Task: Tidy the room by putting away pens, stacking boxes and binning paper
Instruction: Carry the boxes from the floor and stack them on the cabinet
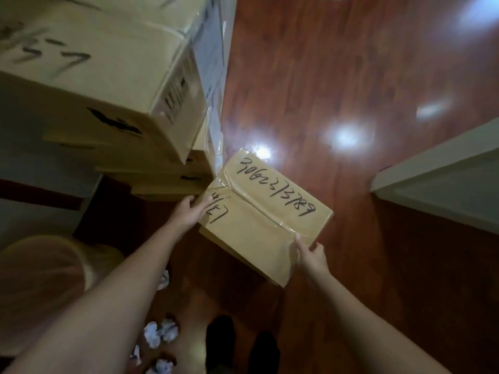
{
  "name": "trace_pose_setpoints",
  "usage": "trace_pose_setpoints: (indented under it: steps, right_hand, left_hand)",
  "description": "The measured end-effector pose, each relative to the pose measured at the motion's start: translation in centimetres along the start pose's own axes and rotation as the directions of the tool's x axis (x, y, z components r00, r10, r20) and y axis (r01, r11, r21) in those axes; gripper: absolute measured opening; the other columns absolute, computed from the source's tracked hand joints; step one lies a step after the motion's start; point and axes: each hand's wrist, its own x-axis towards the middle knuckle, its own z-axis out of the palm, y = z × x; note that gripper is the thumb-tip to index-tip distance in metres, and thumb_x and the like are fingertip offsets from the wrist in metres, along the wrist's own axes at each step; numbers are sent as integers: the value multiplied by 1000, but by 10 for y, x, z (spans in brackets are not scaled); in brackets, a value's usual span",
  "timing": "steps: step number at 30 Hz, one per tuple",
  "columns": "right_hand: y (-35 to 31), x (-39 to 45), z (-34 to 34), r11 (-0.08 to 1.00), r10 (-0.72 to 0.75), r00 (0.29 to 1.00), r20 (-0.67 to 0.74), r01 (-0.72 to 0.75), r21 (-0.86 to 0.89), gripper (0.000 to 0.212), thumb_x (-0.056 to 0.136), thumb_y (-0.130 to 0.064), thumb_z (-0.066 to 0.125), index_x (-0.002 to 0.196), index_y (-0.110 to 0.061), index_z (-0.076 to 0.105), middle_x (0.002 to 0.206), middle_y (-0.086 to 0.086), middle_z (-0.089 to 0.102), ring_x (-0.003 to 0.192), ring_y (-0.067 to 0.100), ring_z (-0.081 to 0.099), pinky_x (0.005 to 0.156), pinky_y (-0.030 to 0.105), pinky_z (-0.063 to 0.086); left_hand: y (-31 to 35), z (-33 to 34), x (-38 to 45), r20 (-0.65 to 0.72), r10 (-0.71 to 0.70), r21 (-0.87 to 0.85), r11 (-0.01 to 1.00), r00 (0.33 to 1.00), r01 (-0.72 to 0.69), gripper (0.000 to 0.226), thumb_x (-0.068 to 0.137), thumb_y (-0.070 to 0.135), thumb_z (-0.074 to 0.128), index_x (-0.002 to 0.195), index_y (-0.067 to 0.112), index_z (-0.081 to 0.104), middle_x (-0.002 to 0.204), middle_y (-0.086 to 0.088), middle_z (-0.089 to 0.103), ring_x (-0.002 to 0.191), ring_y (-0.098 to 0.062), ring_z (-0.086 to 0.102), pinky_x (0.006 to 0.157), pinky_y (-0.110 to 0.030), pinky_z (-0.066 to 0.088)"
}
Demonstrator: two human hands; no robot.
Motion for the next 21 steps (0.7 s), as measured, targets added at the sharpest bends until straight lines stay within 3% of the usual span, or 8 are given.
trace_pose_setpoints:
  steps: [4,7,9,12,14,16,19,21]
  right_hand:
    - [24,40,24,979,-23,1000,15,19,205,111,48,-80,71,142,-31,35,135,3,56,120,29,56,101,55,46]
    - [31,41,25,927,-70,996,53,45,371,82,66,-60,74,134,-30,41,127,3,62,111,25,62,99,50,48]
    - [32,33,15,899,-66,994,89,21,437,65,80,-46,70,135,-25,42,123,4,65,108,25,65,95,48,51]
    - [22,1,-15,889,-37,993,116,-21,458,56,84,-43,67,132,-25,46,118,5,68,104,25,67,84,44,55]
    - [5,-29,-43,895,-41,995,94,-5,447,57,83,-44,67,132,-25,46,118,6,67,104,25,66,83,44,55]
    - [-27,-71,-79,903,-80,994,81,38,429,67,80,-48,69,137,-25,44,123,6,65,107,27,65,93,50,51]
    - [-86,-137,-131,908,-149,988,39,121,401,60,83,-48,66,134,-25,43,122,7,62,102,25,62,93,47,48]
    - [-125,-177,-165,911,-188,982,22,166,377,74,73,-59,71,133,-24,46,123,7,63,104,27,63,93,48,49]
  left_hand:
    - [-15,17,58,30,63,36,997,998,-64,76,75,54,71,138,19,49,135,-6,55,122,-27,53,103,-39,43]
    - [-26,25,62,16,121,9,993,992,-121,63,77,46,74,132,21,57,120,0,62,111,-22,58,95,-33,46]
    - [-28,27,46,6,161,23,987,987,-161,64,73,52,74,131,29,58,116,2,66,106,-19,61,94,-33,48]
    - [-13,27,10,2,200,35,979,980,-200,78,58,70,71,128,38,59,115,6,69,107,-17,63,97,-38,51]
    - [7,26,-19,13,229,-4,973,973,-229,80,56,69,73,128,35,60,115,6,69,108,-16,63,98,-37,50]
    - [45,18,-66,1,278,-22,960,961,-278,72,62,63,75,126,34,62,116,4,69,109,-16,62,98,-35,50]
    - [104,-1,-131,-2,342,-25,939,940,-342,69,63,65,73,123,33,64,115,3,69,109,-19,62,98,-37,50]
    - [148,-16,-182,-2,398,-54,916,917,-398,68,66,65,72,125,32,62,113,5,66,110,-20,60,97,-39,49]
